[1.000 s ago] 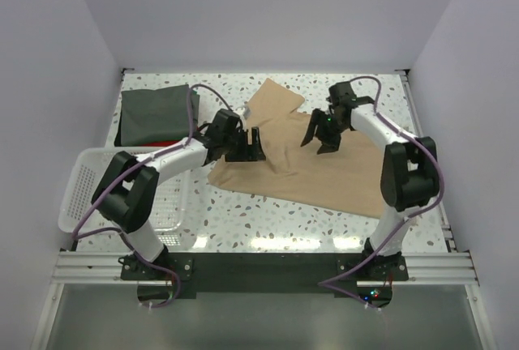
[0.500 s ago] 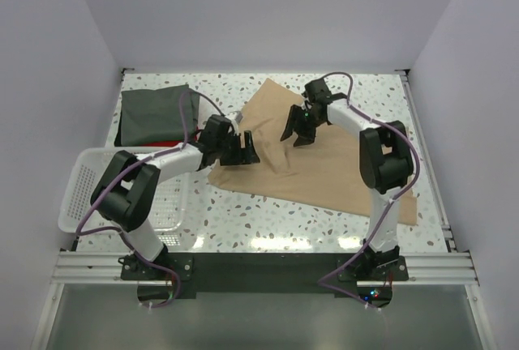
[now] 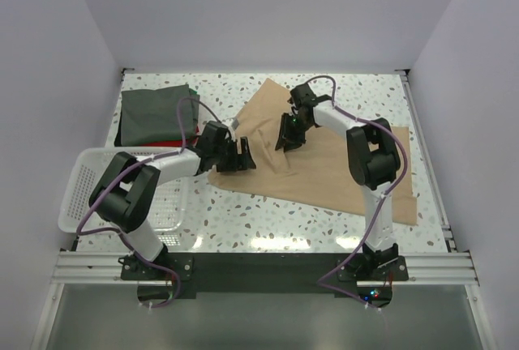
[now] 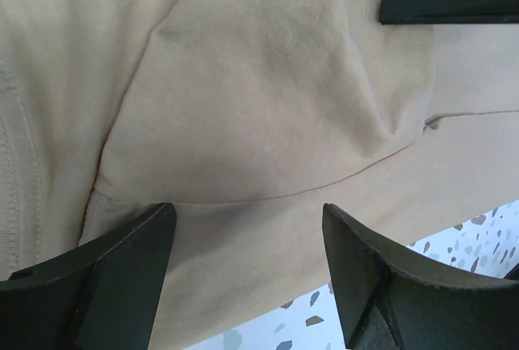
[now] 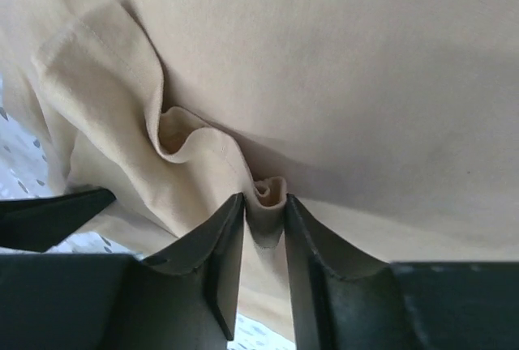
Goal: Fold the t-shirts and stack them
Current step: Fold the tshirt
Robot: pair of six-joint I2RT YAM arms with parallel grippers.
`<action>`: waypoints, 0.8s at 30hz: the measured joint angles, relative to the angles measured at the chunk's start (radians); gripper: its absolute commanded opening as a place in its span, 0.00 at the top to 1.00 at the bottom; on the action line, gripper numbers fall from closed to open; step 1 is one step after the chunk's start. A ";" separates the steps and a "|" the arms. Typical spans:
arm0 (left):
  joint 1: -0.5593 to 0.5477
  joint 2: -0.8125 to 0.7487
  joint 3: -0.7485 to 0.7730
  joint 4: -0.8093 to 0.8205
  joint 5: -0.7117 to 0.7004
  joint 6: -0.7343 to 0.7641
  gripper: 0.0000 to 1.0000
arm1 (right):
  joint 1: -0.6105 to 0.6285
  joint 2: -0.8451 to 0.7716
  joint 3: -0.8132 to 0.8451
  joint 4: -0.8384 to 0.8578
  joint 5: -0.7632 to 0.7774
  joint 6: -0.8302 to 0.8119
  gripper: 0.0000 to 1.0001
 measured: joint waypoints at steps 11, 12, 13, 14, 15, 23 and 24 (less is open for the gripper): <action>0.005 -0.026 -0.040 0.030 -0.004 -0.021 0.22 | 0.000 -0.039 -0.042 0.020 0.074 -0.008 0.99; 0.005 -0.026 -0.041 0.030 -0.006 -0.023 0.22 | 0.000 -0.053 -0.054 0.022 0.083 -0.008 1.00; 0.005 -0.026 -0.041 0.030 -0.007 -0.026 0.22 | 0.000 -0.069 -0.065 0.023 0.098 -0.008 1.00; 0.005 -0.026 -0.042 0.030 -0.008 -0.026 0.22 | 0.000 -0.084 -0.074 0.022 0.108 -0.008 1.00; 0.005 -0.027 -0.042 0.030 -0.008 -0.026 0.22 | 0.000 -0.097 -0.081 0.023 0.121 -0.007 1.00; 0.008 -0.041 -0.058 0.031 -0.011 -0.042 0.22 | 0.000 -0.145 -0.109 0.029 0.180 0.011 1.00; 0.009 -0.041 -0.058 0.031 -0.011 -0.043 0.22 | 0.000 -0.144 -0.109 0.027 0.184 0.012 1.00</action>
